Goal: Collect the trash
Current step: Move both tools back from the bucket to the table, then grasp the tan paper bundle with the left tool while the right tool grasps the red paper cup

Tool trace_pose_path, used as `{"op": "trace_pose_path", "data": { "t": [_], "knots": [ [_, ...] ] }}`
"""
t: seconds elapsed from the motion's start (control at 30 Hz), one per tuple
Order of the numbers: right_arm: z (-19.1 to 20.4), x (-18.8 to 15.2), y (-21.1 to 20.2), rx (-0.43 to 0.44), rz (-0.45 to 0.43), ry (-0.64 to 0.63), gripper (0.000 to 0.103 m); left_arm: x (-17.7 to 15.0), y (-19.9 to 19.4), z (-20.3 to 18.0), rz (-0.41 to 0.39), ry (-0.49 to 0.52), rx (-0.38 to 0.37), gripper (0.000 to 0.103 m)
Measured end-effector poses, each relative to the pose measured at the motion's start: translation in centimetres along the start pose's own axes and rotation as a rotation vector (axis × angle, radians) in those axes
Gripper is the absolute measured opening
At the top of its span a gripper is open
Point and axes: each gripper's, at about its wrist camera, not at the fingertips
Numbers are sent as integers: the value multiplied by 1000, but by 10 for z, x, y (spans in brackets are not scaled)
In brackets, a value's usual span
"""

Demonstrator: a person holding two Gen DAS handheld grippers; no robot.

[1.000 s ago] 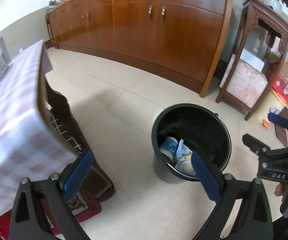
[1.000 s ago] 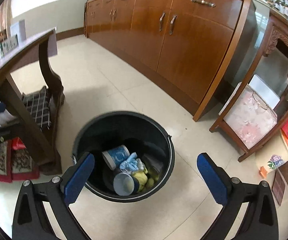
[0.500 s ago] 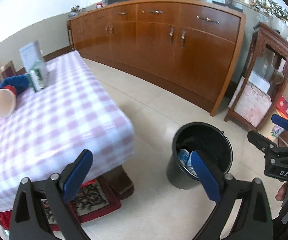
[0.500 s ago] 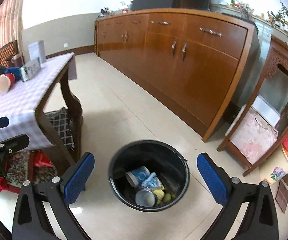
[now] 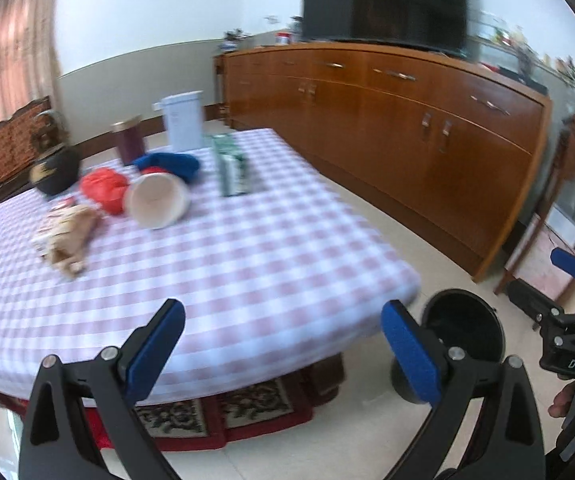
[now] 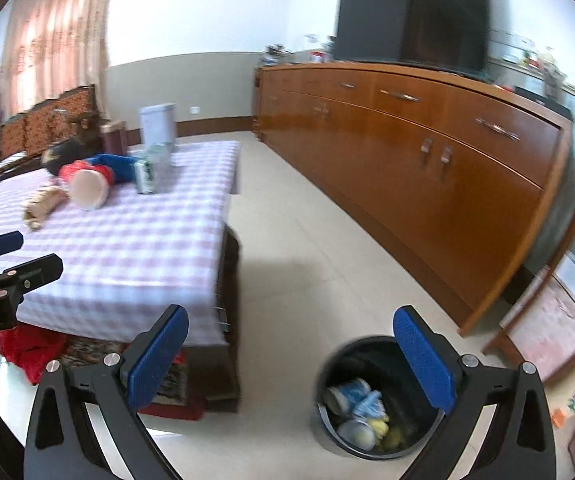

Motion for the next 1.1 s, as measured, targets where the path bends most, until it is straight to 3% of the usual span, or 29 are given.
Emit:
{"op": "trace_pose_path", "data": {
  "t": [0.23,0.63,0.9,1.1],
  "knots": [
    [57,14,19,121,0,-23,103,1,-17,68,-36,-75,106,99],
    [137,39,62,235,52,-73,103,2,-16,178,-33,-188,264,98],
    [174,61,99,293,50,-102,103,10,12,205,-22,-217,290,95],
    [195,72,136,322,68,-124,103,11,45,218,18,-235,286,87]
  ]
}}
Point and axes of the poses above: each gripper's, at about its wrist camera, not at the fingertips, and y roughly the way its jaws point, z to its left, x to its top, and after that the axes turned 11 degrees about -z, right-handed
